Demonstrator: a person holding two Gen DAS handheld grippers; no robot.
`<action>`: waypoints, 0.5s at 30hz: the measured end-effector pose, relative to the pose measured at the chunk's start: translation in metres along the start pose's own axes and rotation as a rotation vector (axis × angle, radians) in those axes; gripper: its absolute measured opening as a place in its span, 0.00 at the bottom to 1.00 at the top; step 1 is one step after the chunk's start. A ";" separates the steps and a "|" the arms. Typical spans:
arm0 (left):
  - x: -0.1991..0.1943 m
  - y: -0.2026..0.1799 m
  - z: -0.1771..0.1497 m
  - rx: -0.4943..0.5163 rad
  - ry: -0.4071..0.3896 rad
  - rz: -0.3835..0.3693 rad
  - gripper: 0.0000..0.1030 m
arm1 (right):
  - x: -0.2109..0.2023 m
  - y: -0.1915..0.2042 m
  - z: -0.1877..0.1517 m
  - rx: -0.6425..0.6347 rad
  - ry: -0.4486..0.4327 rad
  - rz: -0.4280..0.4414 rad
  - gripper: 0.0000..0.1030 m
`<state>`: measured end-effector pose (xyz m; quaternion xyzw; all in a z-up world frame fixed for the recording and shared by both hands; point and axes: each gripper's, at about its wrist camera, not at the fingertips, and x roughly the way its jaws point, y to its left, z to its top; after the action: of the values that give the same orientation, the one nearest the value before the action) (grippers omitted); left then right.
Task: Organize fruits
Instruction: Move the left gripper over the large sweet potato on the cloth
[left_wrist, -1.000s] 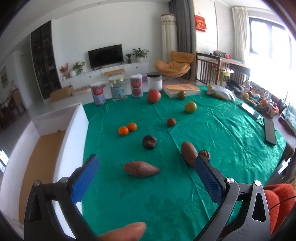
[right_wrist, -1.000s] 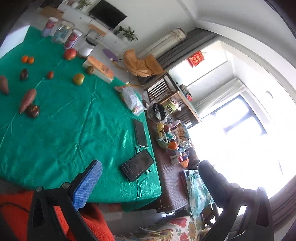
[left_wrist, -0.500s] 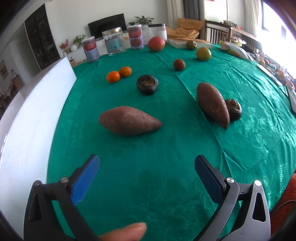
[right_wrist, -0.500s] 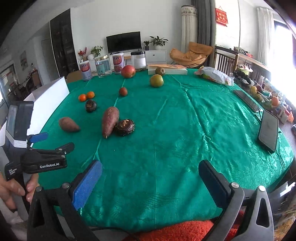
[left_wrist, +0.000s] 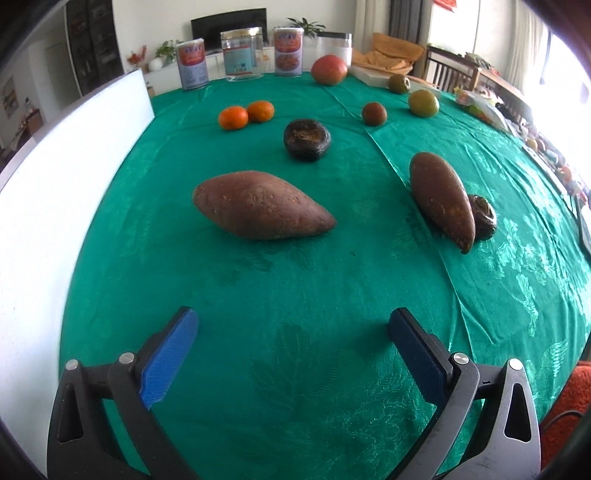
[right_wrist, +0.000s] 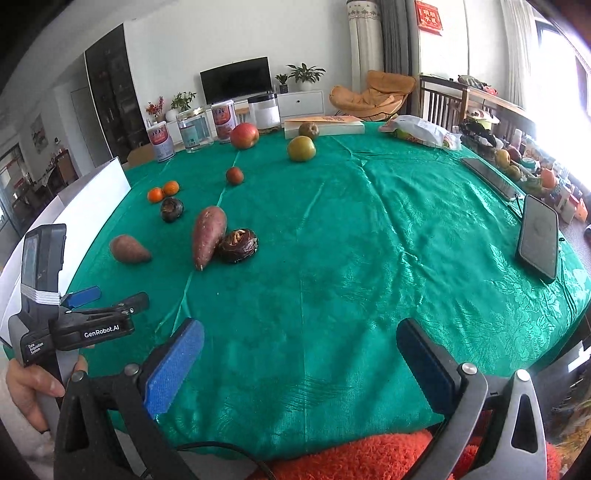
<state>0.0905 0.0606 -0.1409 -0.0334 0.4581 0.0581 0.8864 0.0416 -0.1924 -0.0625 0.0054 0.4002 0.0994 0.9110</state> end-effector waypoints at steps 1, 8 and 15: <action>0.000 0.000 0.000 -0.001 0.002 0.001 1.00 | 0.001 0.000 0.000 0.000 0.003 0.001 1.00; 0.000 0.000 0.001 0.005 0.011 -0.005 1.00 | 0.002 -0.004 0.000 0.023 0.008 0.024 1.00; 0.011 0.002 0.018 0.061 0.090 -0.043 1.00 | 0.004 -0.008 0.000 0.045 0.018 0.038 1.00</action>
<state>0.1111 0.0655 -0.1389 -0.0187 0.4980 0.0233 0.8667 0.0457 -0.1994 -0.0660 0.0325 0.4103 0.1079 0.9049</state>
